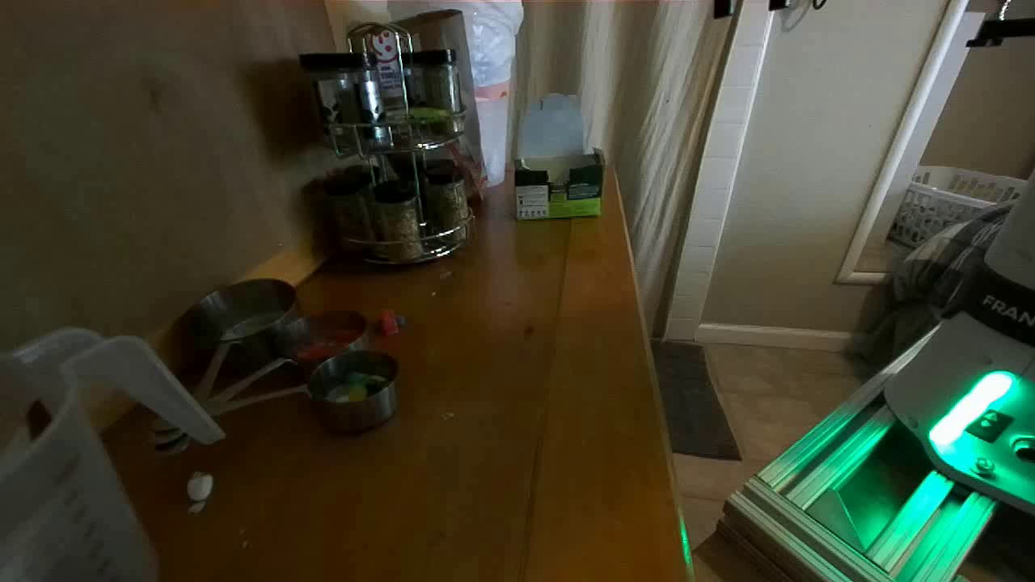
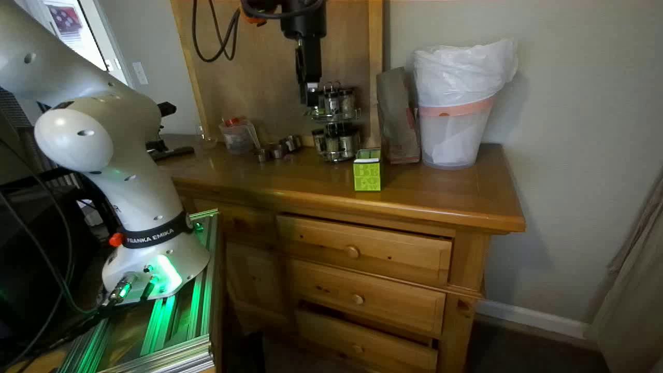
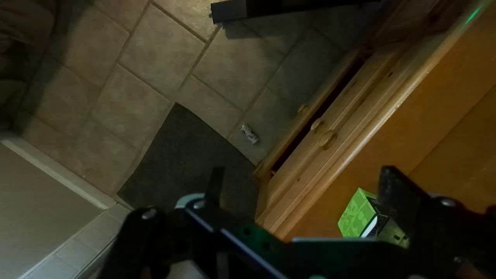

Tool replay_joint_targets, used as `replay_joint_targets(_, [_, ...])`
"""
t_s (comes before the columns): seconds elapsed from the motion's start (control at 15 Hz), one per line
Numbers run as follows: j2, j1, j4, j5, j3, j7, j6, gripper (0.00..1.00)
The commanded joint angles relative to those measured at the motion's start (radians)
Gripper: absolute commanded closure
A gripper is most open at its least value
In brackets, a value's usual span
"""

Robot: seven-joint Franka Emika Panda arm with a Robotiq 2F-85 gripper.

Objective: Move the jar to the right

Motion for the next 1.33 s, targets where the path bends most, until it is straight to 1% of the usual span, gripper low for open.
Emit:
replay_joint_targets(0.0, [0.000,0.013,0.002,-0.005,-0.010,0.006,-0.003,0.00])
replay_joint_targets(0.13, [-0.009,0.025,-0.005,0.007,-0.010,-0.008,-0.005,0.00])
replay_joint_targets(0.27, [-0.045,0.065,-0.033,0.012,0.014,-0.040,-0.008,0.00])
replay_joint_targets(0.4, [-0.087,0.133,-0.056,0.044,0.033,-0.100,-0.028,0.00])
replay_joint_targets(0.67, [-0.170,0.282,-0.074,0.135,0.098,-0.151,-0.094,0.00])
replay_joint_targets(0.73, [-0.192,0.325,-0.069,0.165,0.125,-0.151,-0.109,0.00])
replay_joint_targets(0.87, [-0.206,0.403,-0.039,0.237,0.164,-0.162,-0.136,0.00])
replay_joint_targets(1.07, [-0.213,0.516,-0.018,0.357,0.233,-0.166,-0.122,0.00])
replay_joint_targets(1.13, [-0.201,0.548,-0.005,0.390,0.254,-0.175,-0.120,0.00])
replay_joint_targets(1.27, [-0.164,0.598,0.026,0.442,0.274,-0.210,-0.132,0.00])
